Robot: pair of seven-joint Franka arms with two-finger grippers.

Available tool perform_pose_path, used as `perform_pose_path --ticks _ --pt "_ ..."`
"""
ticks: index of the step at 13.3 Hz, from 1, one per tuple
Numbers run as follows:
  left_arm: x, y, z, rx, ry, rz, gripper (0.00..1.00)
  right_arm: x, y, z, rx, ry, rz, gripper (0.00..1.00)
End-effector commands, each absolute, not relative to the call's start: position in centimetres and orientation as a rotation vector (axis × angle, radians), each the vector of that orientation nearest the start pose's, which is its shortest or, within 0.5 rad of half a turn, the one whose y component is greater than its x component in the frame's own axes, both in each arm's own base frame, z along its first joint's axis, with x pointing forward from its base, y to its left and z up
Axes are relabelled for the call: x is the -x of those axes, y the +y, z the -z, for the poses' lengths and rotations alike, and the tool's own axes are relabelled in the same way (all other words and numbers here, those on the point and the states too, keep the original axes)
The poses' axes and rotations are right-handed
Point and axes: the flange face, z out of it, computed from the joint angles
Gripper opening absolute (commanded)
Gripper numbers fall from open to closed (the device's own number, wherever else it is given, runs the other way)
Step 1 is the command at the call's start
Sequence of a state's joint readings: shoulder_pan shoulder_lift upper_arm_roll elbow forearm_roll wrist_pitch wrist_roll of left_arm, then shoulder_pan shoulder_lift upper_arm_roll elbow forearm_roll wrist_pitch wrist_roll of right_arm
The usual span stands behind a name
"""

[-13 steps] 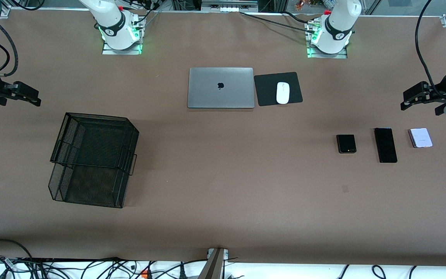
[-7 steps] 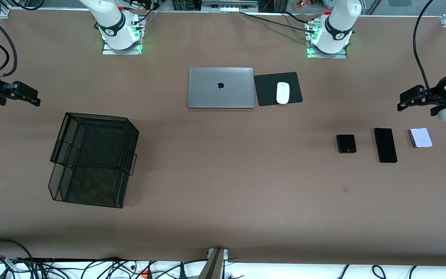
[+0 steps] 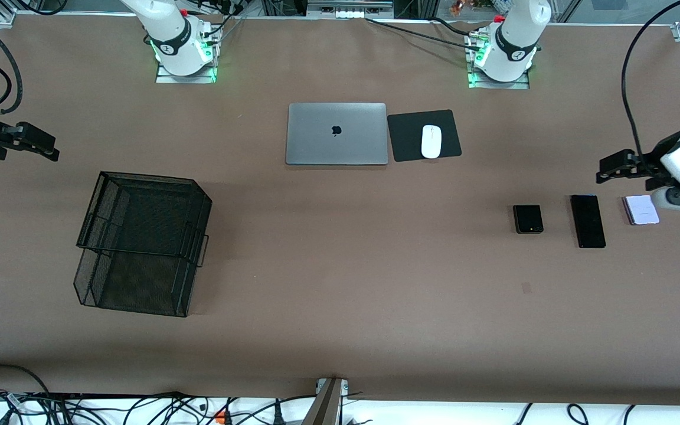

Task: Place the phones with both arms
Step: 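Reach the left gripper down and grasp the black flip phone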

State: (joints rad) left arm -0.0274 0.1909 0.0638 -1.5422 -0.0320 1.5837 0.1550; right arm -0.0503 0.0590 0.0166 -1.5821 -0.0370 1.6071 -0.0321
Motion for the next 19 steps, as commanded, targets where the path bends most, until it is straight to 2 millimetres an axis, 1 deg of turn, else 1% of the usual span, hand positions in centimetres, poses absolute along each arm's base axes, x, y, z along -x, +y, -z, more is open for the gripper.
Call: perform_pose_path --ticks 1,2,3,5,6,7,9,12,13,14,17,19 --pt "-63.0 1.8 -44.3 3.146 0.159 -0.305 1.00 -57.0 -2.7 -59.6 3.129 -0.057 -0.044 1.00" --pt "-63.8 2.0 -41.5 3.144 0.153 -0.309 1.00 -56.9 -3.3 -59.6 3.120 -0.054 -0.045 1.00" --pt "-64.0 2.0 -39.1 3.142 0.149 -0.300 1.00 -56.9 -3.4 -59.7 3.120 -0.051 -0.041 1.00" --pt "-63.0 2.0 -34.5 3.144 0.141 -0.254 1.00 -57.0 -3.4 -59.6 3.120 -0.051 -0.045 1.00" --pt "-62.0 2.1 -31.8 3.150 0.101 -0.242 1.00 -57.0 -3.4 -59.6 3.120 -0.051 -0.045 1.00" --pt "-60.8 1.9 -29.4 3.150 0.059 -0.206 1.00 -57.0 -3.4 -59.6 3.120 -0.037 -0.046 1.00" --pt "-58.0 2.0 -25.9 3.148 0.011 -0.148 1.00 -57.1 -3.2 -59.5 3.121 -0.032 -0.036 1.00" --pt "-55.3 1.5 -22.0 3.141 0.015 0.003 1.00 -57.1 -3.2 -59.5 3.121 -0.030 -0.036 1.00" --pt "-54.7 1.5 -21.1 3.139 0.016 0.039 1.00 -57.1 -3.2 -59.5 3.121 -0.030 -0.036 1.00" --pt "-53.9 1.5 -20.1 3.138 0.016 0.035 1.00 -57.1 -3.2 -59.5 3.121 -0.030 -0.036 1.00" --pt "-53.2 1.3 -18.4 3.140 0.023 -0.003 1.00 -57.2 -3.2 -59.4 3.119 -0.030 -0.036 1.00" --pt "-53.0 1.3 -17.8 3.140 0.025 -0.023 1.00 -57.2 -3.2 -59.5 3.120 -0.030 -0.031 1.00"
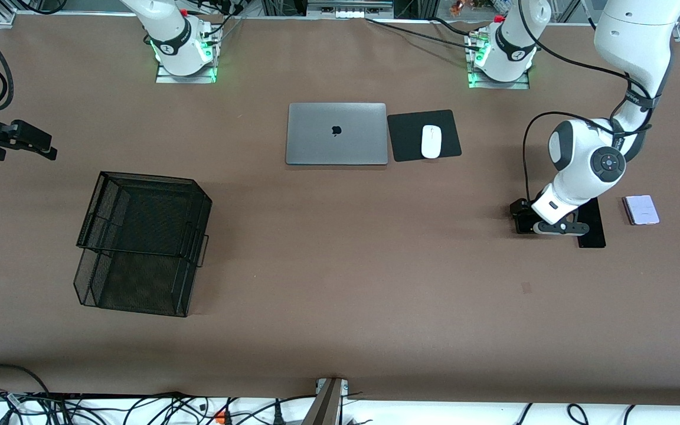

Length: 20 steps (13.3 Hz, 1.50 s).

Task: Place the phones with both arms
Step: 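Reach the left gripper down and grasp the black flip phone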

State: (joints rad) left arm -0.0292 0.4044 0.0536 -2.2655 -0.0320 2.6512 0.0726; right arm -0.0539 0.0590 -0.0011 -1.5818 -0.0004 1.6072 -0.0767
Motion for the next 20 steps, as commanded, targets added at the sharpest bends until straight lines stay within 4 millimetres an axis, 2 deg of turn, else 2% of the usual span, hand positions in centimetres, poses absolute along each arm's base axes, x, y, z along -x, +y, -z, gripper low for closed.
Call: perform_pose_path --ticks 1,2,3,5,6,7,8,9,11,12,14,15,17,18,19,20 --pt "-52.9 1.3 -17.3 3.140 0.025 -0.035 1.00 -57.2 -3.2 -59.5 3.120 -0.030 -0.031 1.00" --pt "-52.8 1.3 -17.1 3.141 0.029 -0.042 1.00 -57.2 -3.2 -59.6 3.120 -0.030 -0.029 1.00" --pt "-52.8 1.4 -17.1 3.141 0.041 -0.042 0.91 -57.2 -3.2 -59.5 3.120 -0.030 -0.031 1.00" --pt "-52.7 1.3 -16.7 3.143 0.039 -0.054 0.90 -57.3 -3.2 -59.3 3.119 -0.030 -0.036 1.00" --pt "-52.7 1.3 -16.6 3.143 0.034 -0.059 0.81 -57.3 -3.2 -59.3 3.118 -0.029 -0.038 1.00" --pt "-52.6 1.3 -16.6 3.143 0.032 -0.064 0.51 -57.3 -3.2 -59.3 3.118 -0.029 -0.036 1.00" --pt "-52.6 1.2 -16.5 3.144 0.034 -0.069 0.26 -57.3 -3.2 -59.3 3.113 -0.029 -0.035 1.00" --pt "-52.6 0.8 -16.6 3.148 0.040 -0.069 0.23 -57.3 -3.2 -59.4 3.113 -0.029 -0.033 1.00" --pt "-53.0 0.6 -17.2 3.150 0.040 -0.078 0.24 -57.3 -3.2 -59.3 3.113 -0.029 -0.035 1.00" --pt "-53.6 0.4 -18.4 3.152 0.039 -0.071 0.25 -57.3 -3.2 -59.3 3.113 -0.029 -0.035 1.00" --pt "-56.1 -0.4 -21.9 3.156 0.058 -0.148 0.27 -57.3 -3.2 -59.3 3.113 -0.029 -0.035 1.00" --pt "-57.8 -1.5 -24.2 3.160 0.091 -0.234 0.27 -57.3 -3.2 -59.5 3.113 -0.029 -0.031 1.00" --pt "-60.8 -5.1 -29.2 3.159 0.154 -0.400 0.28 -57.3 -3.2 -59.5 3.113 -0.029 -0.030 1.00" --pt "-61.6 -8.5 -31.3 3.154 0.181 -0.459 0.29 -57.3 -3.2 -59.5 3.113 -0.029 -0.030 1.00" --pt "-61.9 -11.9 -32.2 3.149 0.187 -0.493 0.35 -57.3 -3.2 -59.5 3.113 -0.029 -0.030 1.00" --pt "-61.8 -15.9 -33.1 3.155 0.230 -0.473 0.56 -57.3 -3.2 -59.5 3.113 -0.029 -0.030 1.00"
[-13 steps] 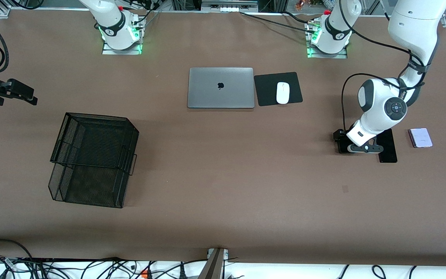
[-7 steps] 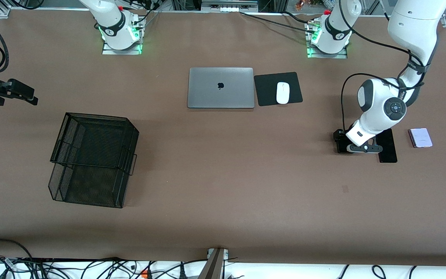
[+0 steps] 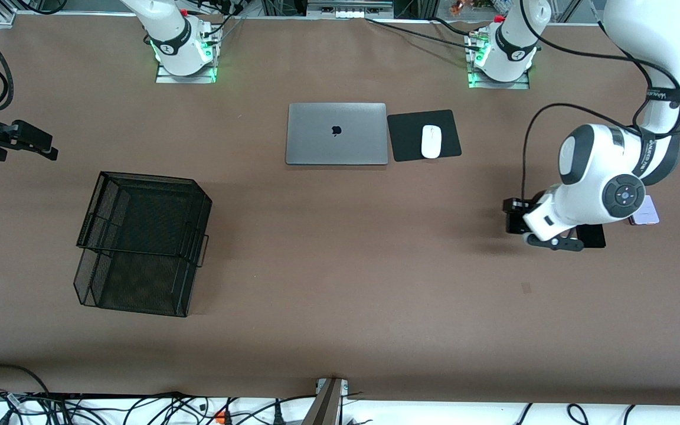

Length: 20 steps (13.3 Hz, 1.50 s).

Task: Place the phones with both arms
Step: 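Carry the flip phone with the left gripper beside the laptop and release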

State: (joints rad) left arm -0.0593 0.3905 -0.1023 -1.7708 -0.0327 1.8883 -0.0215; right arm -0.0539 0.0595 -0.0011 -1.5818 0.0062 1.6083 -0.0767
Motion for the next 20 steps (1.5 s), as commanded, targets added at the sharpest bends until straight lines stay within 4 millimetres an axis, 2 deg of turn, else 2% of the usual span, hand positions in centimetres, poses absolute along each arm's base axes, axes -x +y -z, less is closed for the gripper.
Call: perform_pose_path --ticks 1,2,3,4,5,6,7,8,9,10,11,12,13,14,15,17,18,20 --pt "-62.0 -20.6 -33.8 3.187 0.248 -0.449 0.58 -57.3 -3.2 -59.4 3.113 -0.029 -0.033 1.00" --pt "-62.2 -23.7 -33.6 3.212 0.189 -0.455 0.52 -57.3 -3.2 -59.4 3.113 -0.029 -0.033 1.00" --pt "-62.0 -26.4 -32.0 3.226 0.162 -0.483 0.49 -57.3 -3.2 -59.4 3.113 -0.029 -0.031 1.00" --pt "-62.1 -30.4 -30.8 3.256 0.213 -0.421 0.47 -57.3 -3.2 -59.4 3.113 -0.029 -0.030 1.00" --pt "-61.9 -33.7 -29.1 3.289 0.251 -0.321 0.47 -57.3 -3.2 -59.4 3.113 -0.029 -0.030 1.00" --pt "-61.7 -37.6 -28.1 3.349 0.229 -0.132 0.47 -57.2 -3.2 -59.5 3.114 -0.029 -0.028 1.00" --pt "-61.8 -39.7 -27.0 3.404 0.080 0.026 0.49 -57.3 -3.2 -59.5 3.115 -0.029 -0.031 1.00" --pt "-61.3 -41.3 -25.5 3.432 -0.035 0.093 0.50 -57.3 -3.1 -59.4 3.115 -0.031 -0.031 1.00" --pt "-59.7 -44.0 -23.8 3.451 -0.076 0.114 0.50 -57.4 -2.8 -59.3 3.118 -0.010 -0.034 1.00" --pt "-58.4 -46.0 -22.2 3.467 -0.084 0.144 0.51 -57.4 -2.8 -59.3 3.123 0.013 -0.035 1.00" --pt "-57.6 -46.9 -20.4 3.471 -0.055 0.176 0.56 -57.3 -2.7 -59.3 3.121 0.035 -0.037 1.00" --pt "-56.0 -47.8 -19.0 3.463 -0.013 0.156 0.57 -57.3 -2.7 -59.3 3.122 0.056 -0.037 1.00" --pt "-55.6 -48.0 -18.7 3.459 -0.001 0.147 0.67 -57.3 -2.8 -59.4 3.125 0.082 -0.035 1.00" --pt "-55.7 -47.8 -18.5 3.457 -0.007 0.144 1.00 -57.3 -2.8 -59.3 3.125 0.083 -0.038 1.00" --pt "-55.5 -47.3 -17.9 3.447 -0.014 0.125 1.00 -57.3 -2.8 -59.4 3.125 0.083 -0.035 1.00" --pt "-56.4 -45.7 -19.6 3.439 -0.065 0.126 1.00 -57.3 -2.8 -59.3 3.125 0.071 -0.038 1.00" --pt "-57.2 -44.4 -21.2 3.427 -0.088 0.113 1.00 -57.3 -2.8 -59.3 3.127 0.066 -0.038 1.00" --pt "-59.6 -39.7 -25.1 3.362 -0.168 -0.014 1.00 -57.5 -2.5 -59.1 3.132 0.058 -0.038 1.00"
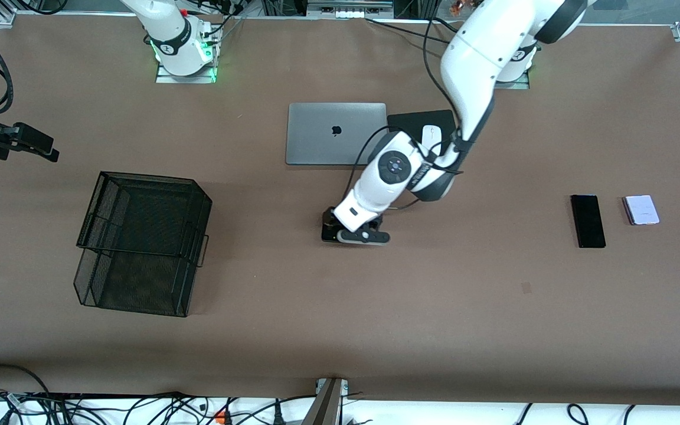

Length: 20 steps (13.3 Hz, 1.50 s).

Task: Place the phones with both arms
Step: 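Carry the flip phone with the left gripper beside the laptop and release, then grasp the flip phone with the right gripper while the left gripper grasps the tall phone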

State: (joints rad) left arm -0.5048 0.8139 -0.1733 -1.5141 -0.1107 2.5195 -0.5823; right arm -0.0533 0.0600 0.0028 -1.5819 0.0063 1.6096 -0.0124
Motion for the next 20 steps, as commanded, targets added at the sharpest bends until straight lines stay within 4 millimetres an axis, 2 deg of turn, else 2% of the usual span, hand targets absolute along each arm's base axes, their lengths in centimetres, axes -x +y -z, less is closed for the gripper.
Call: perform_pose_path --ticks 1,3,4,5,6,8,9,10,11,12,13,14,15,17,18,19,20 --pt "-60.7 -36.6 -26.8 3.317 -0.205 -0.104 1.00 -57.8 -1.5 -58.9 3.134 0.044 -0.031 1.00" --pt "-61.8 -30.4 -28.7 3.205 -0.282 -0.302 1.00 -58.9 2.2 -57.2 3.136 0.005 -0.041 1.00" --pt "-61.5 -27.7 -29.0 3.101 -0.260 -0.391 1.00 -59.3 5.0 -56.3 3.137 0.077 -0.046 1.00" --pt "-61.0 -24.8 -28.3 2.934 -0.204 -0.453 1.00 -59.4 8.6 -55.6 3.130 0.141 -0.039 1.00" --pt "-60.7 -21.6 -27.6 2.746 -0.142 -0.475 1.00 -59.1 12.8 -55.2 3.121 0.197 -0.029 1.00" --pt "-60.5 -17.3 -26.0 2.511 -0.097 -0.514 1.00 -58.5 22.4 -54.0 3.098 0.303 0.017 1.00" --pt "-60.7 -15.5 -25.6 2.484 -0.115 -0.532 1.00 -58.2 27.9 -52.6 3.088 0.336 0.033 1.00" --pt "-61.1 -13.1 -25.3 2.475 -0.155 -0.554 1.00 -57.8 32.5 -51.1 3.086 0.358 0.038 1.00" --pt "-61.7 -9.7 -25.0 2.484 -0.180 -0.597 1.00 -57.3 36.3 -49.3 3.091 0.364 0.022 1.00" --pt "-62.1 -6.2 -23.8 2.516 -0.080 -0.686 1.00 -56.6 40.2 -47.3 3.100 0.349 0.008 1.00" --pt "-62.6 -3.5 -22.1 2.552 -0.006 -0.735 1.00 -56.3 42.7 -45.5 3.098 0.330 0.011 1.00" --pt "-63.4 0.4 -21.3 2.616 0.026 -0.720 1.00 -55.8 44.9 -43.8 3.088 0.318 0.027 1.00" --pt "-63.9 3.3 -20.9 2.670 0.097 -0.705 1.00 -55.1 46.9 -41.9 3.077 0.318 0.039 1.00" --pt "-64.3 9.7 -20.0 2.786 0.170 -0.638 1.00 -54.4 49.3 -38.3 3.073 0.317 0.045 1.00" --pt "-64.5 11.8 -19.8 2.823 0.234 -0.576 1.00 -54.0 50.4 -36.3 3.070 0.311 0.049 1.00" --pt "-64.8 12.8 -19.8 2.842 0.279 -0.527 1.00 -53.6 51.6 -33.9 3.073 0.293 0.074 1.00" --pt "-64.4 14.8 -19.6 2.863 0.273 -0.509 1.00 -53.6 52.2 -31.6 3.078 0.269 0.110 1.00"
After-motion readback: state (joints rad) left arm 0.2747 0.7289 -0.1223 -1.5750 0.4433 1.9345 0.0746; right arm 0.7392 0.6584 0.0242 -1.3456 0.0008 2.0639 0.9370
